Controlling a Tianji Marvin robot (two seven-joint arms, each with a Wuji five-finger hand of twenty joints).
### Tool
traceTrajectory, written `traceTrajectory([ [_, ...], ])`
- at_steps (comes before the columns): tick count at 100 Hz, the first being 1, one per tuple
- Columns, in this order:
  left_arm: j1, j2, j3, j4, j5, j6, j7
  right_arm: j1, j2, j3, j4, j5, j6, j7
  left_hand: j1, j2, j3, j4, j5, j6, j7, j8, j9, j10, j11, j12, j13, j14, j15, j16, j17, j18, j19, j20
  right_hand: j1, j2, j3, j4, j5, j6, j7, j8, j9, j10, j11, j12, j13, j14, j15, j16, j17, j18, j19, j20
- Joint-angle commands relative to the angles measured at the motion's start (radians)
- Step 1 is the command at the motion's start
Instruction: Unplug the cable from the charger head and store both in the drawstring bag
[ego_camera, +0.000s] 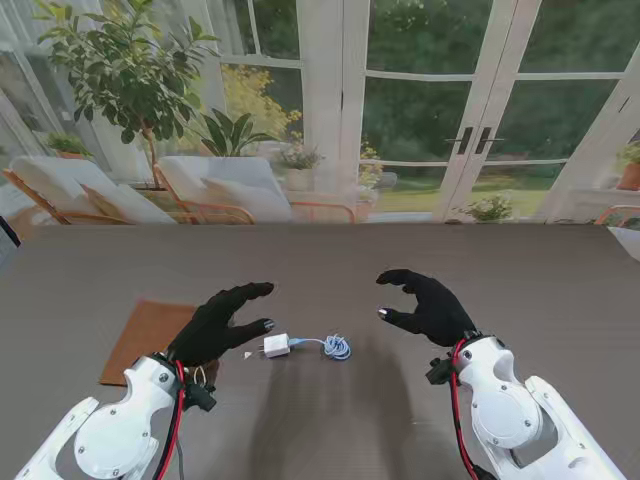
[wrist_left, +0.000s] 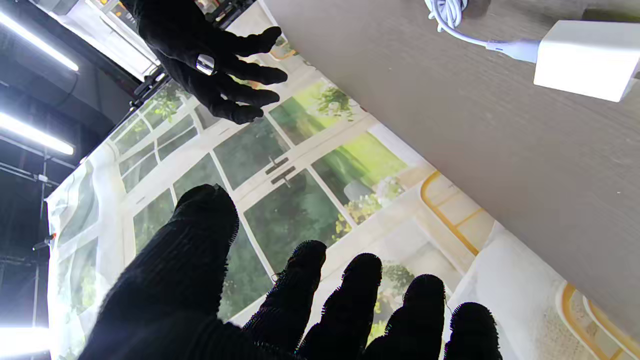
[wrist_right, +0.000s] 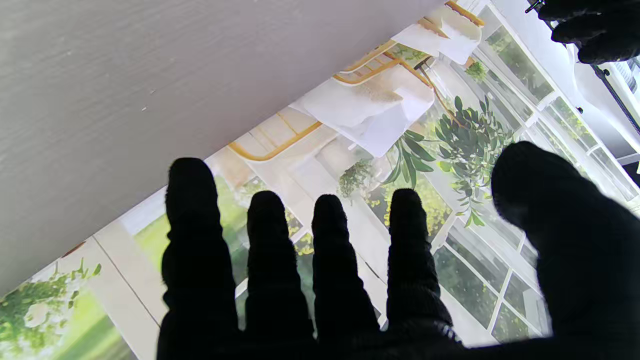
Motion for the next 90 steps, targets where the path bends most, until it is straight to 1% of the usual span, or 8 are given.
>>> traceTrajectory([
  [1, 0.005, -0.004, -0.002, -0.006, -0.002, -0.002, -0.018, -0.008, -0.001, -0.002, -0.009, -0.003, -0.003, 0.016, -0.023, 0.027, -0.028, -0.003, 0.001, -0.014, -0.007, 0.002, -0.001, -0.006, -0.001, 0.000, -0.010, -0.018, -0.010, -0.008, -0.019, -0.043, -0.004, 0.003, -0.033, 0.023, -0.039, 0.012, -0.036, -0.003, -0.020, -0.006, -0.007, 0.004, -0.010, -0.008, -0.021, -0.018, -0.009, -0.005, -0.457, 0.003, -0.026, -0.035],
  [34, 0.008, -0.003, -0.001, -0.010, 0.000, 0.002, -0.022, -0.011, -0.001, -0.003, -0.009, -0.003, -0.008, 0.017, -0.023, 0.028, -0.029, -0.003, 0.001, -0.014, -0.007, 0.002, 0.001, -0.006, -0.001, 0.000, -0.009, -0.019, -0.010, -0.008, -0.019, -0.043, -0.004, 0.003, -0.034, 0.024, -0.040, 0.012, -0.031, -0.001, -0.018, -0.005, -0.006, 0.008, -0.009, -0.008, -0.019, -0.018, -0.008, -0.005, -0.455, 0.005, -0.025, -0.035],
  [51, 0.007, -0.001, -0.002, -0.013, 0.000, 0.010, -0.031, -0.013, 0.000, -0.022, -0.009, 0.002, -0.018, 0.020, -0.023, 0.031, -0.030, -0.002, 0.003, -0.015, -0.006, 0.002, 0.003, -0.006, -0.001, 0.001, -0.010, -0.019, -0.011, -0.008, -0.020, -0.044, -0.004, 0.003, -0.033, 0.025, -0.041, 0.012, -0.021, 0.005, -0.014, -0.004, -0.005, 0.014, -0.009, -0.008, -0.021, -0.017, -0.009, -0.005, -0.454, 0.004, -0.024, -0.034],
  [66, 0.011, -0.002, -0.006, -0.016, 0.004, 0.012, -0.028, -0.004, 0.004, -0.069, -0.007, -0.011, -0.023, 0.031, -0.023, 0.031, -0.031, -0.002, 0.003, -0.016, -0.006, 0.002, 0.004, -0.005, 0.000, 0.001, -0.008, -0.018, -0.010, -0.008, -0.019, -0.044, -0.004, 0.003, -0.038, 0.031, -0.047, 0.011, -0.020, 0.007, -0.013, -0.004, -0.021, 0.011, -0.016, -0.010, -0.021, -0.018, -0.009, -0.005, -0.453, 0.004, -0.023, -0.034],
  [76, 0.015, -0.003, -0.011, -0.016, 0.001, 0.011, -0.025, 0.010, 0.007, -0.114, -0.005, -0.020, -0.011, 0.043, -0.022, 0.030, -0.031, -0.002, 0.005, -0.014, -0.006, 0.003, 0.003, -0.004, -0.001, 0.001, -0.008, -0.017, -0.010, -0.008, -0.019, -0.043, -0.004, 0.003, -0.042, 0.034, -0.055, 0.011, -0.026, 0.007, -0.014, -0.004, -0.024, 0.011, -0.017, -0.010, -0.021, -0.020, -0.009, -0.005, -0.451, 0.002, -0.022, -0.033],
  [90, 0.018, -0.003, -0.018, -0.015, -0.007, 0.009, -0.026, 0.050, 0.009, -0.189, 0.025, -0.038, 0.016, 0.051, -0.022, 0.032, -0.031, -0.002, 0.001, -0.014, -0.008, 0.002, 0.004, -0.003, 0.000, 0.001, -0.009, -0.018, -0.011, -0.008, -0.020, -0.044, -0.004, 0.003, -0.047, 0.033, -0.065, 0.010, -0.029, 0.010, -0.011, -0.002, -0.024, 0.010, -0.013, -0.006, -0.020, -0.023, -0.007, -0.004, -0.451, -0.001, -0.021, -0.033],
])
